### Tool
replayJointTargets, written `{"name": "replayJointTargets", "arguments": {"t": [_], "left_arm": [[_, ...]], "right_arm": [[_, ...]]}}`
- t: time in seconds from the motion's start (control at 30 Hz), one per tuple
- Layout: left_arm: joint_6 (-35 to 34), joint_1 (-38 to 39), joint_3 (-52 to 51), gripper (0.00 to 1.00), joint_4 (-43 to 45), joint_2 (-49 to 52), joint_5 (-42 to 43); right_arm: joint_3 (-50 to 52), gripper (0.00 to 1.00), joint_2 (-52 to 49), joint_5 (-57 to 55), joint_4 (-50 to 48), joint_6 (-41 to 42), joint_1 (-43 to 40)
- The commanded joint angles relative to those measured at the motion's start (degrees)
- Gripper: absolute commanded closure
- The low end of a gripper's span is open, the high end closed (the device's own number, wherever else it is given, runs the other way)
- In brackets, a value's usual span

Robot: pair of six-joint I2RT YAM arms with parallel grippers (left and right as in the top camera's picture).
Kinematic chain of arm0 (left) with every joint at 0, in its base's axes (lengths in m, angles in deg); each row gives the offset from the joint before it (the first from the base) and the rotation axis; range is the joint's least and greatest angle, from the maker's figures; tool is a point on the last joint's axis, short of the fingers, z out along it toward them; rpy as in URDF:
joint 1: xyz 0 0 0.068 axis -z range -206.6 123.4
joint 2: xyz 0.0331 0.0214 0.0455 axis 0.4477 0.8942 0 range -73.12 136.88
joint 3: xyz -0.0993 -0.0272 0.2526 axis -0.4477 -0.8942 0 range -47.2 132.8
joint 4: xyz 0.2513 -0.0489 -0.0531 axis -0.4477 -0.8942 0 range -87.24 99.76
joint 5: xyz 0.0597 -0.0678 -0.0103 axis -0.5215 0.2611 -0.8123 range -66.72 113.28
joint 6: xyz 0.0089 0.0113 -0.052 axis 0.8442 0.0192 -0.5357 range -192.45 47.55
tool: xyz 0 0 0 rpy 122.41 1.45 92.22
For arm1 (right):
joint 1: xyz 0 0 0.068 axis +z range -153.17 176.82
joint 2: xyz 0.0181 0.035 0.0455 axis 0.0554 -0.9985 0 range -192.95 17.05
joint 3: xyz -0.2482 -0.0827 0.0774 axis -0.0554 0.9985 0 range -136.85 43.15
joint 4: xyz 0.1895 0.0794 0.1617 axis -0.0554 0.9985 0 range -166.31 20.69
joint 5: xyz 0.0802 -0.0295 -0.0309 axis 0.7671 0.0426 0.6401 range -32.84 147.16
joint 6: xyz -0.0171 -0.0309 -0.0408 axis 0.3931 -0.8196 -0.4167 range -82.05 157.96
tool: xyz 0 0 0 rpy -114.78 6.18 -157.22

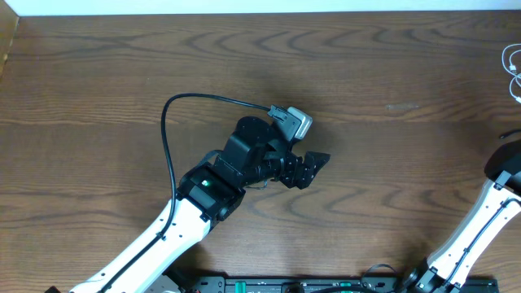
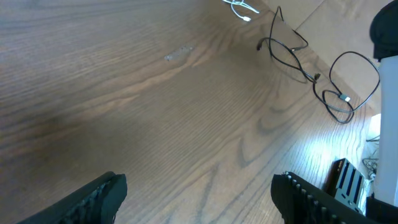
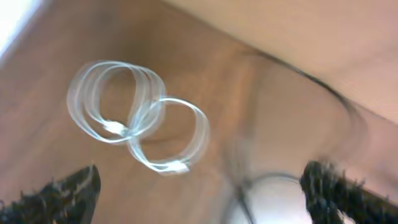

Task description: Untangle cables

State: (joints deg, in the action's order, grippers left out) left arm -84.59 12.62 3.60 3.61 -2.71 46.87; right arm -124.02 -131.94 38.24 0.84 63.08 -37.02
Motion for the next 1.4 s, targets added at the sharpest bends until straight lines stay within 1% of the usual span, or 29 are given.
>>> {"name": "replayJointTargets", "arguments": {"t": [0.0, 0.03, 0.1, 0.13, 0.2, 0.5, 0.6, 0.7, 0.8, 0.87, 0.93, 1.03, 1.1, 1.2, 1.27, 1.37], "left_arm": [[1.38, -0.04, 0.07, 0.2, 0.17, -0.15, -0.72], [1.38, -0.04, 0.07, 0.2, 0.15, -0.5, -0.72], [1.64, -0.17, 0.07, 0.2, -0.09, -1.38, -0.72], [1.6, -0.9, 0.07, 0.2, -0.17, -2.51, -0.72], [1.6, -3.19, 0.07, 0.2, -0.76, -5.07, -0.74], [0.96, -12.09, 0.07, 0.18, -9.38, -13.75, -0.5], [0.94, -13.68, 0.07, 0.18, -11.61, -15.23, -0.5], [0.92, -14.32, 0.07, 0.18, -12.96, -16.28, -0.5], [1.18, -14.36, 0.07, 0.18, -13.46, -17.49, -1.25], [1.18, -14.47, 0.07, 0.18, -13.62, -18.49, -3.96], [1.16, -14.47, 0.07, 0.18, -14.38, -19.61, -8.81], [1.07, -14.47, 0.07, 0.18, -16.17, -21.4, -17.0], [0.9, -14.47, 0.07, 0.18, -17.22, -22.53, -20.17], [0.61, -14.47, 0.07, 0.18, -18.32, -24.13, -22.47], [0.46, -14.47, 0.07, 0.18, -19.23, -25.66, -22.84], [0.48, -14.47, 0.07, 0.18, -20.48, -27.34, -23.23]], "right_arm": [[-2.14, 0.01, 3.67, -14.38, 10.64, 14.38, 0.31], [-2.14, 0.01, 4.09, -15.43, 14.8, 17.68, 0.22], [-2.12, 0.01, 4.66, -15.76, 20.28, 20.22, -0.22], [-1.99, 0.01, 5.14, -12.63, 20.22, 13.14, -0.48], [-1.7, 0.01, 7.1, -9.77, 20.22, 7.43, -0.5], [-0.59, 0.01, 23.17, -10.73, 20.2, 7.69, -0.44], [3.65, 0.01, 28.98, -10.64, 20.2, 7.82, -2.43], [11.61, 0.01, 34.14, -10.25, 20.2, 8.9, -5.4], [19.26, 0.01, 38.16, -6.29, 20.17, 8.94, -7.08], [23.1, 0.01, 40.28, -3.21, 20.15, 6.62, -7.21], [25.29, 0.01, 41.68, 2.51, 19.76, 2.08, -7.15], [26.38, 0.01, 42.27, 11.3, 19.37, -5.16, -6.6], [26.4, 0.01, 42.27, 14.29, 19.39, -8.02, -6.03], [26.4, 0.01, 42.4, 17.53, 19.54, -10.88, -4.76], [26.4, 0.01, 42.62, 20.28, 19.52, -14.95, -2.75], [26.4, 0.01, 42.6, 22.32, 19.85, -18.23, -0.48]]}}
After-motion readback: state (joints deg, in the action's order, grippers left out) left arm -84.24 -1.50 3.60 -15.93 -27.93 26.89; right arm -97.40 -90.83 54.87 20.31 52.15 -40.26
